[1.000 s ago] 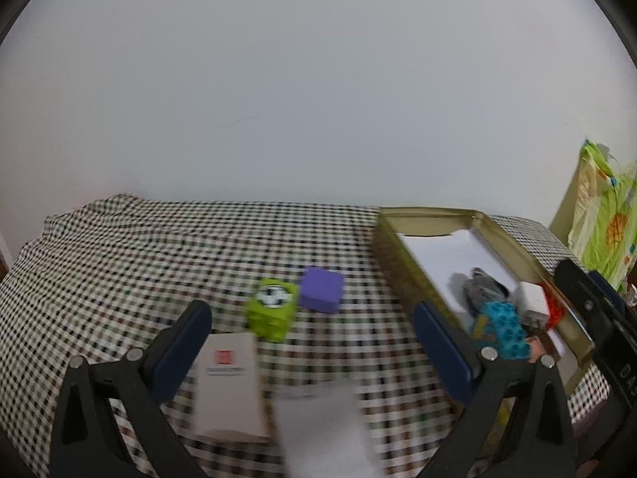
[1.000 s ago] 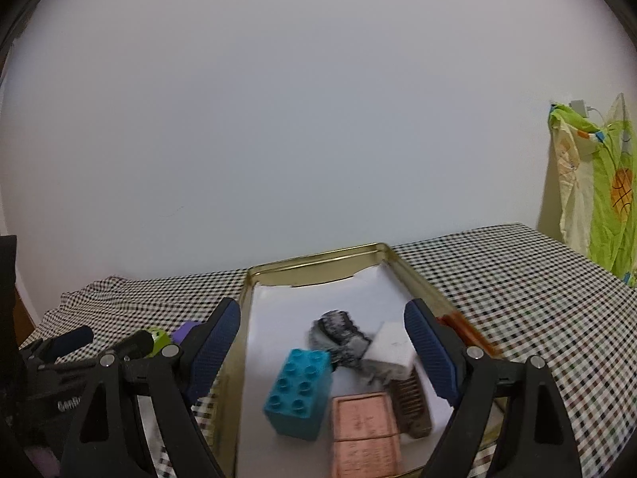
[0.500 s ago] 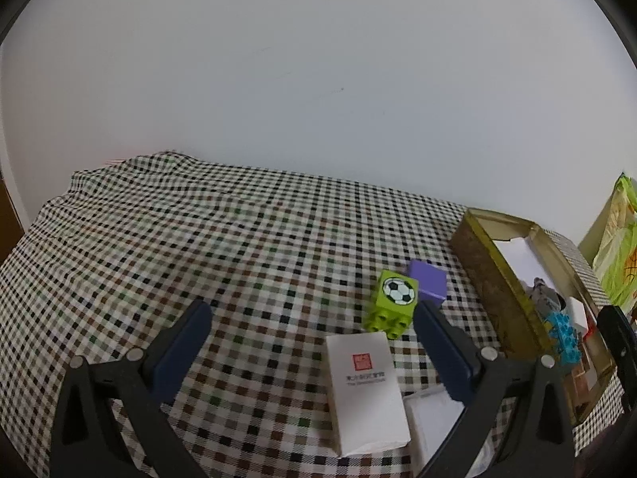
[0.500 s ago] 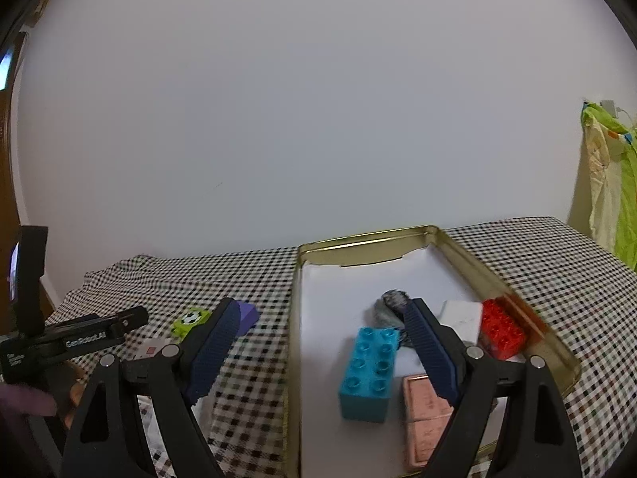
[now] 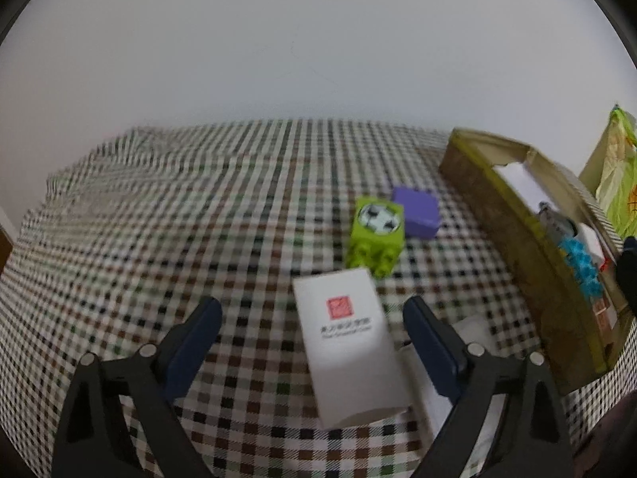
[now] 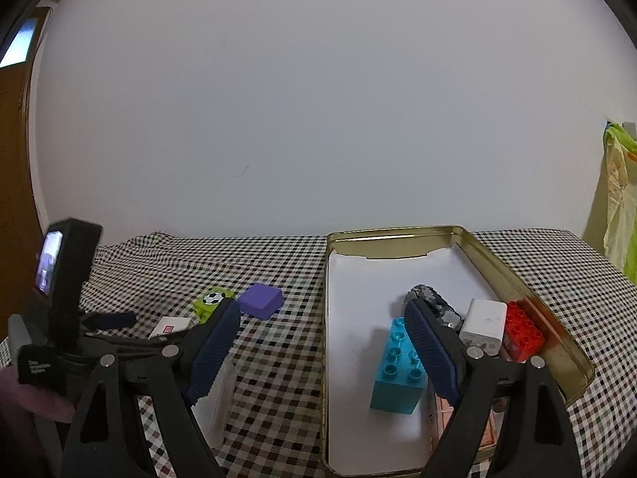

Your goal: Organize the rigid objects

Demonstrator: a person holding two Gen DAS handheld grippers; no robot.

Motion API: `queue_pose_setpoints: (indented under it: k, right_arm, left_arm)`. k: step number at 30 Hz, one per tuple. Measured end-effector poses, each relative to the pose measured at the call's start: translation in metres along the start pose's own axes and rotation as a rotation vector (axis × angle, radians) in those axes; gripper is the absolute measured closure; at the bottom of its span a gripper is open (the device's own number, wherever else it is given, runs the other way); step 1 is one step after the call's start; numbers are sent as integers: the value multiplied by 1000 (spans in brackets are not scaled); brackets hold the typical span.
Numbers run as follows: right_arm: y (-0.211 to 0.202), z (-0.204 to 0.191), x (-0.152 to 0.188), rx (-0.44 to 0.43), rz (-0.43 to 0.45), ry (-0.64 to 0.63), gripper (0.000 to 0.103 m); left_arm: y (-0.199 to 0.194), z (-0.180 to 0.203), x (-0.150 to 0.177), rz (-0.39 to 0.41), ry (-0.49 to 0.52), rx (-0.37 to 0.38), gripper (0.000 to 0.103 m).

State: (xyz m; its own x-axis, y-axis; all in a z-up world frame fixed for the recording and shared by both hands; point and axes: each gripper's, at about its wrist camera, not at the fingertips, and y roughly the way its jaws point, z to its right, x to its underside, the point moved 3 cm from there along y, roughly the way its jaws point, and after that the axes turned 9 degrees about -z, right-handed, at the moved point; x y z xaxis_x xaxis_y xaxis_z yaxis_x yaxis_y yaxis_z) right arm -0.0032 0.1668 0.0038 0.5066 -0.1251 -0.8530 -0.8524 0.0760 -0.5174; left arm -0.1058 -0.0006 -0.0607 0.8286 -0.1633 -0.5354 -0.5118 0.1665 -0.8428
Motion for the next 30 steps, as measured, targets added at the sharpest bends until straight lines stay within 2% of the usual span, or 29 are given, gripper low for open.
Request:
queue_pose_setpoints:
  k: [6,9,13,16,19,22,23,26,30]
  right_arm:
    - [1,-2,2,-4,-7,3,17]
    - [1,-5,3,-6,-14,-1,17]
    - [0,-10,3,-24,-14,-7,17]
    - [7,-17,-2,-74,-33,14,17]
    - [18,-31,-13,-151,-62,25,17]
    - [40,-52,-22,-200,-126,29,24]
    - [47,-58,-21,-208,-152,29,26]
    - [69,-72,-23,-214,-261,34,44]
    - [95,-89,-21,-225,-382,52,45]
  left_arm:
    - [9,-11,4,-44,-28,-63,30]
    - [12,-17,3,-51,-44,-80,33]
    - [14,-29,1,-38,-90,-93,53]
    - [13,-31,-1,-30,-108,-87,62]
    - [12,-35,0,-25,-123,-64,63]
    - [11,-36,-2,-25,-123,-58,63]
    - [10,-36,-1,-24,-126,-56,63]
    - [9,-36,-1,-22,-141,-68,63]
    - [4,-45,-1,-3,-175,-111,63]
